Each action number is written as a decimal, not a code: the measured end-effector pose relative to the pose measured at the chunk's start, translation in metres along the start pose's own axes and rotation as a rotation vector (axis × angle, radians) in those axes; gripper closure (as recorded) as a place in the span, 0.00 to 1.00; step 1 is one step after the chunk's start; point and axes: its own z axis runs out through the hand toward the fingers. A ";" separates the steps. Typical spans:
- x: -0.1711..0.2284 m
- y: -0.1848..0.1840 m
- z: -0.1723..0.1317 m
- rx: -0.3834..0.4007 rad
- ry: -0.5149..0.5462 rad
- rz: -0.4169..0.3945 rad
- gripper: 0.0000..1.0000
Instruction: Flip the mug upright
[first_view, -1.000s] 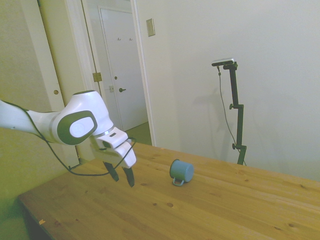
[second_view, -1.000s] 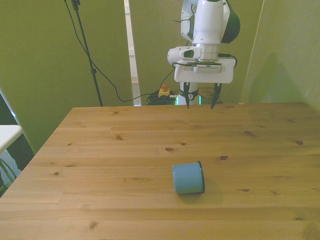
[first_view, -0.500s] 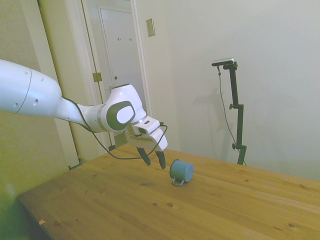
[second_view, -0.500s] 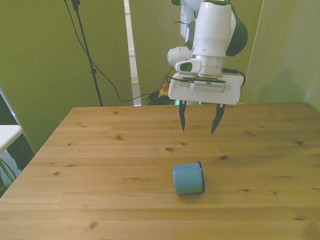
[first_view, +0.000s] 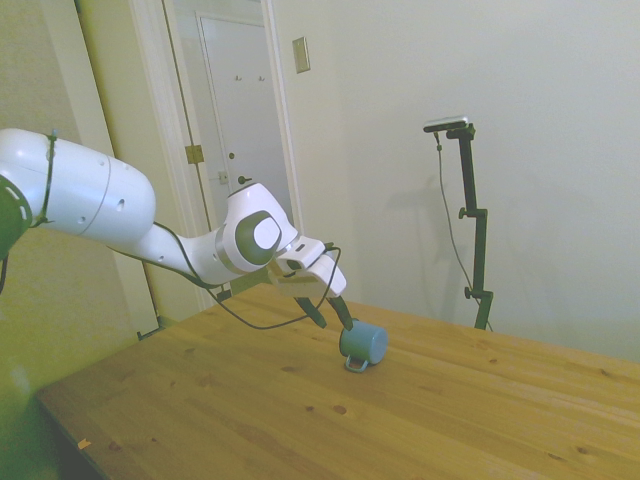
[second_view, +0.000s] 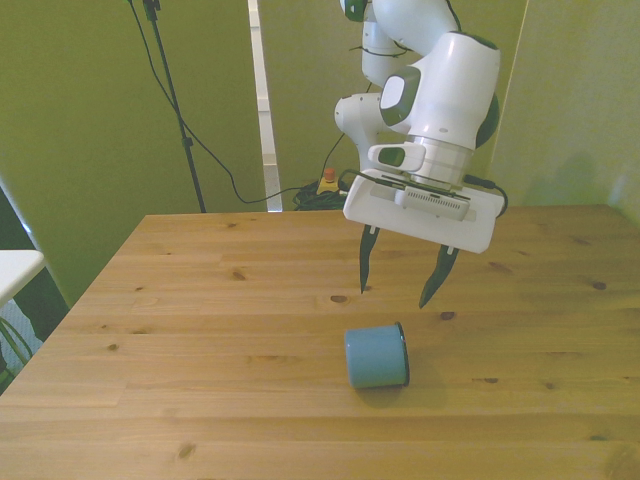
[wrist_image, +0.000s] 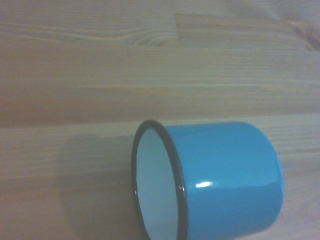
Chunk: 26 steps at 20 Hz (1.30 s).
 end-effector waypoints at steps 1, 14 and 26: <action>-0.002 -0.007 0.003 -0.001 0.010 0.002 0.00; -0.010 -0.045 0.039 -0.192 0.188 0.028 0.00; -0.010 -0.053 0.068 -0.343 0.354 0.041 0.00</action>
